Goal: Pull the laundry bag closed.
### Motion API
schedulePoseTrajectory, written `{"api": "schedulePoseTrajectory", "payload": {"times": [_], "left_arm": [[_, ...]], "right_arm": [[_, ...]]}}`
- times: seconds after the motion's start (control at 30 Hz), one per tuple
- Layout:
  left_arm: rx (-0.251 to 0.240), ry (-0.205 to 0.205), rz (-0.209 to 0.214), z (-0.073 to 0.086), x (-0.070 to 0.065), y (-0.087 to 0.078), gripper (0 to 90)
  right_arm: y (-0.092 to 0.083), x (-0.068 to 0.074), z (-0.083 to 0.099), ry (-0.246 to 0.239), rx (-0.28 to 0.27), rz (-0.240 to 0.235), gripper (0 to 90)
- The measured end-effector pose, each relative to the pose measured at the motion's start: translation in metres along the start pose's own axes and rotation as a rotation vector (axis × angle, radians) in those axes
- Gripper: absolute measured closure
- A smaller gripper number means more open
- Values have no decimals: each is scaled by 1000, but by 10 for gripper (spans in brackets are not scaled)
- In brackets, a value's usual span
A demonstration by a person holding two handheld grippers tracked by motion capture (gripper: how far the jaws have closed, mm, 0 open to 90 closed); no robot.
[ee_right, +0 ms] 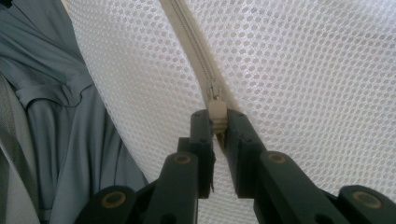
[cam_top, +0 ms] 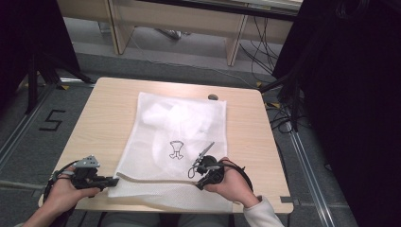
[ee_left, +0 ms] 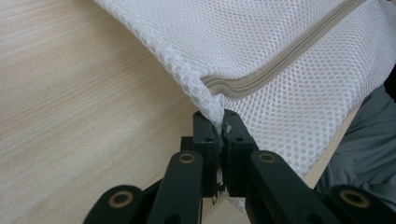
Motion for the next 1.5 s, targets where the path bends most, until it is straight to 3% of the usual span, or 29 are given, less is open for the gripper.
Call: {"api": "schedulePoseTrajectory", "payload": {"times": [0.4, 0.87, 0.93, 0.97, 1.07, 1.27, 1.3, 1.5], "left_arm": [[23, 8, 1, 1, 1, -2, 855], [1, 4, -9, 0, 2, -1, 855], [0, 2, -9, 0, 2, -1, 854], [1, 2, -9, 0, 2, -1, 854], [1, 2, -8, 0, 2, -1, 855], [1, 2, -7, 0, 2, -1, 855], [1, 4, -7, 0, 2, -1, 855], [0, 2, -6, 0, 1, -1, 855]], "right_arm": [[-2, -1, 4, 17, 10, 0, 822], [-4, -3, 9, 8, 4, -6, 821], [-4, -4, 10, 11, 6, 5, 822], [-5, -4, 11, 35, 9, 10, 822], [-5, -5, 11, 10, 5, -1, 822], [-5, -4, 12, 32, 2, -1, 822], [-5, -6, 13, 10, 4, 3, 822], [-6, -5, 14, 38, 3, 5, 821]]}}
Point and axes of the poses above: each handheld gripper's, and its own axes: y roughly forward along the jaws, z roughly out of its underside, x roughly to its left, the point moved 7 cm from there along y, roughly forward along the jaws, and after that the axes turned 5 degrees about -z, right-handed, at the moved point
